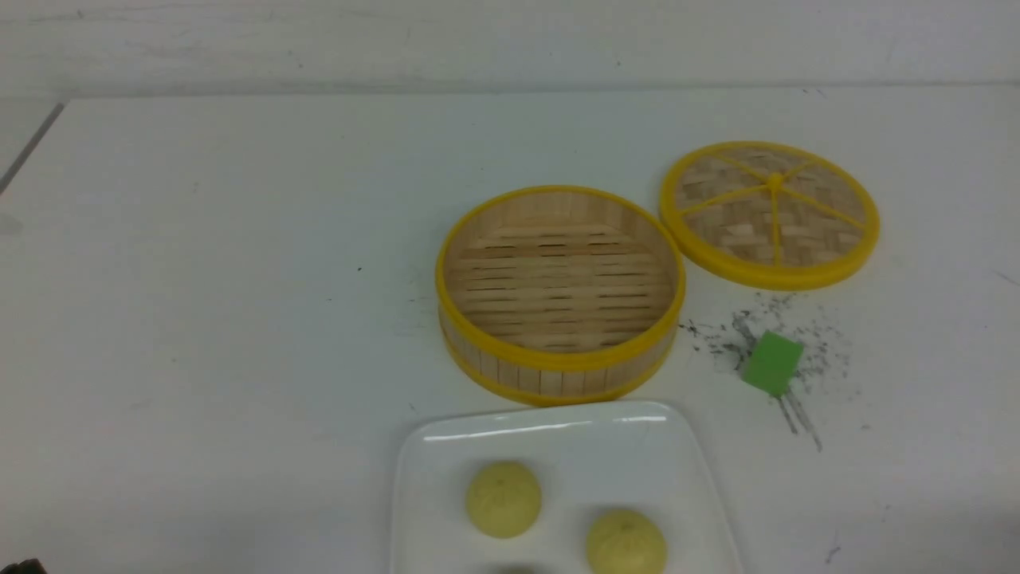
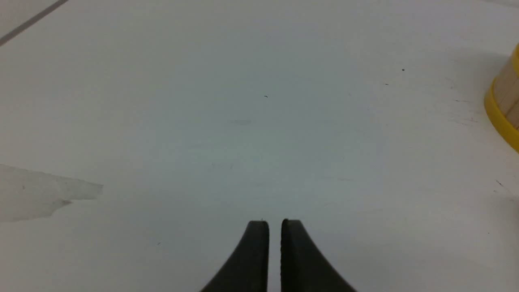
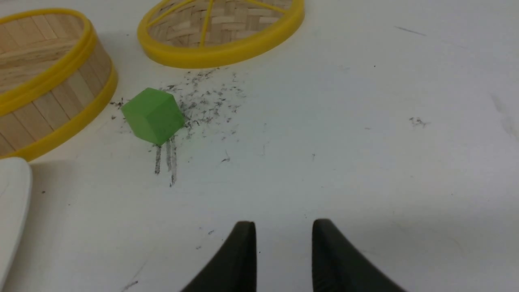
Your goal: Put the steamed buns into the plate on the white tablecloth.
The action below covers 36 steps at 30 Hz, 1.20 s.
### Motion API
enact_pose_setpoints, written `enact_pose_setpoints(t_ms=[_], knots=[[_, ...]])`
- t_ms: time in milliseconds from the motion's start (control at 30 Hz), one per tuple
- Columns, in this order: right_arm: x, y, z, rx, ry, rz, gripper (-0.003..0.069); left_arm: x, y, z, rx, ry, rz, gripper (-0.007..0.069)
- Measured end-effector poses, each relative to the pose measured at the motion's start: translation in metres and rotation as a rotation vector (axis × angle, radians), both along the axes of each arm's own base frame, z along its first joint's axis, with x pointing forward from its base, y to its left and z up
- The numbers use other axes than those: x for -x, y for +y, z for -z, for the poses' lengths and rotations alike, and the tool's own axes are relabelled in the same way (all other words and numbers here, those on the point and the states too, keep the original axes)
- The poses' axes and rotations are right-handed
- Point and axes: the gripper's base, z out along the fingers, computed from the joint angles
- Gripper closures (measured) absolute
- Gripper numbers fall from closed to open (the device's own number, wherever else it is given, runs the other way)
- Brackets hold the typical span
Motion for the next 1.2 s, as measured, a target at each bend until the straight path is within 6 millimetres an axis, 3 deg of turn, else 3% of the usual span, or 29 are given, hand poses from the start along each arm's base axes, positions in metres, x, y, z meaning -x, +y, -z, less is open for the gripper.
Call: enact_pose_setpoints(t_ms=[1200], knots=[[0.0000,0.0000,0.0000,0.002,0.000,-0.001,0.0420,0.0001,0.0004,0.0002,-0.011,0.003,-0.001,0.0508]])
